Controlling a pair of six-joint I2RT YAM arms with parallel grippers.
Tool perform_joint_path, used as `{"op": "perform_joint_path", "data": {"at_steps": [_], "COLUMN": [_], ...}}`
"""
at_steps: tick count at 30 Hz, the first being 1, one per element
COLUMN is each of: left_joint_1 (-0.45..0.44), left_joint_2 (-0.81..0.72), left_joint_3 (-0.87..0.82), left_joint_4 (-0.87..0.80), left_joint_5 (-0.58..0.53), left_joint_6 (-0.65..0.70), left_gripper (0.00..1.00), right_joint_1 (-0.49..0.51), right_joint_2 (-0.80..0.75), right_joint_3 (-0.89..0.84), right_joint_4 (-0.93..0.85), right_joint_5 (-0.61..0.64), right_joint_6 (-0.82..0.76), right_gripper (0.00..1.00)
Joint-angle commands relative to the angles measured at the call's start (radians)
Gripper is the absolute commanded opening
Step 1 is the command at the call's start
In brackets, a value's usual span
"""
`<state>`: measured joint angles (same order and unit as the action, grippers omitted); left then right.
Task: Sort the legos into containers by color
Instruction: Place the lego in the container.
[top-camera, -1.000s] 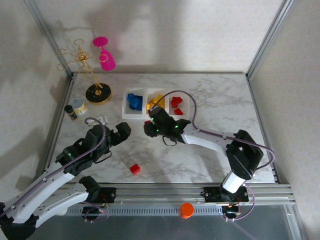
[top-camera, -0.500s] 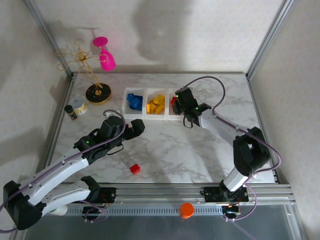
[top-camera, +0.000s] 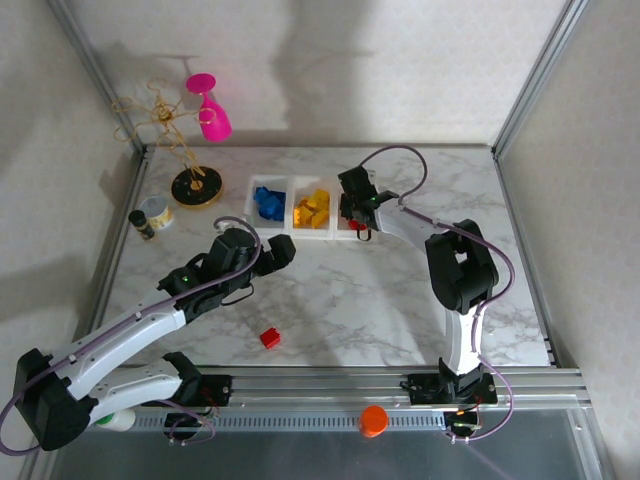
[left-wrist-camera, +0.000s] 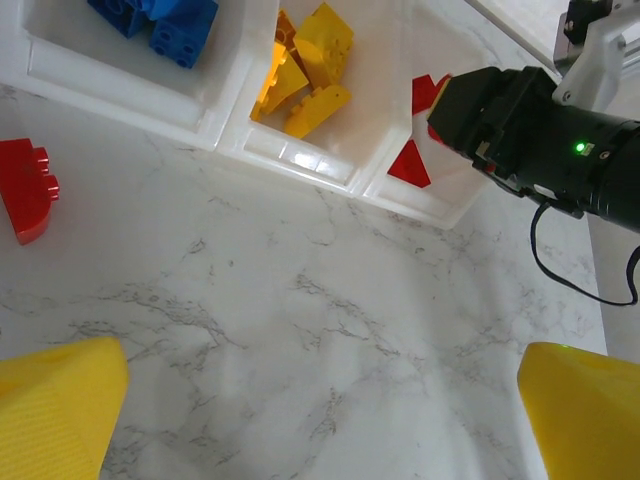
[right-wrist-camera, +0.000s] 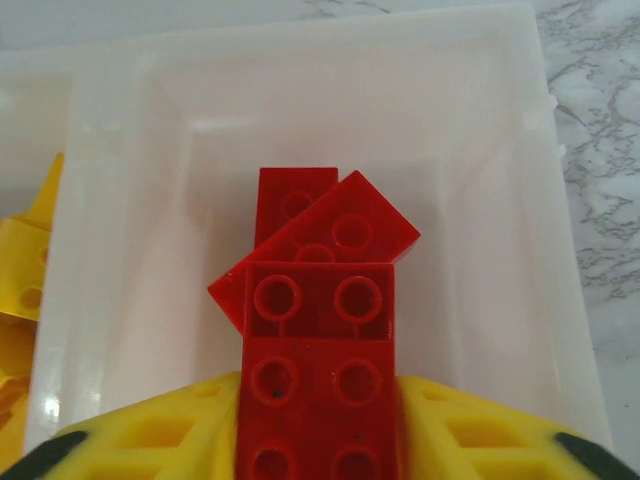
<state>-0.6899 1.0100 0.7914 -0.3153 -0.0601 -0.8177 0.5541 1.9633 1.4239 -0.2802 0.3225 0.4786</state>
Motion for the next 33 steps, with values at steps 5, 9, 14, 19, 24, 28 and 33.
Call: {"op": "perform_joint_path", "data": {"at_steps": [5, 9, 14, 19, 24, 28, 33], "left_joint_1": [0.003, 0.003, 0.004, 0.009, 0.01, 0.012, 0.014], "left_joint_2": [0.018, 0.011, -0.023, -0.059, -0.133, -0.19, -0.281], "left_joint_3": [0.029, 0.04, 0.029, 0.025, 0.007, -0.013, -0.033], "left_joint_4": [0.001, -0.005, -0.015, -0.064, -0.118, -0.177, -0.257], "left_joint_5": [-0.025, -0.03, -0.057, -0.079, -0.112, -0.142, -0.19], "left_joint_6": [0.022, 0.021, 0.025, 0.023, 0.003, -0.014, -0.044], "left_gripper": [1.0, 1.0, 0.99, 1.0, 1.0, 1.0, 1.0], "right_joint_1": [0.002, 0.026, 0.085, 0.188, 0.291, 0.386, 0.465], "right_joint_2": [-0.086, -0.176, -0.257, -0.313, -0.325, -0.276, -0.148], "right_joint_3": [0.011, -0.031, -0.089, -0.15, -0.193, -0.2, -0.144], "right_joint_4": [0.014, 0.012, 0.0, -0.005, 0.022, 0.06, 0.097], "right_joint_5": [0.049, 0.046, 0.024, 0.004, -0.056, -0.045, -0.082], "right_joint_6": [-0.041, -0.047, -0.042, -0.021, 0.015, 0.036, 0.033], "right_gripper": [0.56, 0.59, 0.65, 0.69, 0.74, 0.77, 0.82]}}
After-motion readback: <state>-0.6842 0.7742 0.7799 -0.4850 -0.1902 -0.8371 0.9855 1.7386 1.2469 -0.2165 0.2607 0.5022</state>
